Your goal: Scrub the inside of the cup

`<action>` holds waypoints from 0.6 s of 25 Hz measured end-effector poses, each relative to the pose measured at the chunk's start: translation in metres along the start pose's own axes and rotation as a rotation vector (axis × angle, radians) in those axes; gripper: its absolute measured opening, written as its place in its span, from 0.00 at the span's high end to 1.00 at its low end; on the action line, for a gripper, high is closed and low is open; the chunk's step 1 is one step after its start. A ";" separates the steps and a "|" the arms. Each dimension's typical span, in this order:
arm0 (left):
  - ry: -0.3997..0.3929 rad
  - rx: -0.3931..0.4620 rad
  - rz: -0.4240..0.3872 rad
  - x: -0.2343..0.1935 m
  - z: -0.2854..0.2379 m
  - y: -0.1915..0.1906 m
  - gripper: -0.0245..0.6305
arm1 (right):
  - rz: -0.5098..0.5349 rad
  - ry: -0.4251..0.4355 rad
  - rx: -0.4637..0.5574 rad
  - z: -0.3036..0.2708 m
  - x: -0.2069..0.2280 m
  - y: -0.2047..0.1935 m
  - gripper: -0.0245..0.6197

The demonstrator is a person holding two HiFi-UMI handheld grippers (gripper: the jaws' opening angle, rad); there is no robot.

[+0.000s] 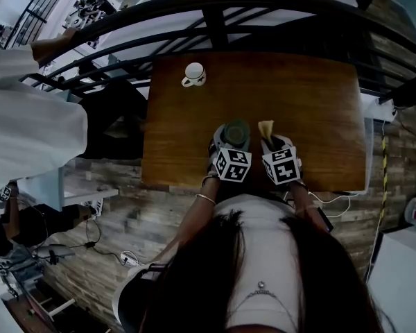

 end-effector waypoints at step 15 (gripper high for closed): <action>0.031 0.018 -0.072 -0.017 -0.009 0.016 0.43 | -0.014 0.034 0.090 0.013 0.003 0.034 0.82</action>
Point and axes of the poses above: the fingertips, and each gripper's own axes: z backward along the fingers, x to its right, y out of its top, the point moved 5 cm from there along z, backward along the fingers, and after that the axes turned 9 degrees about -x, right-handed, at the moved point
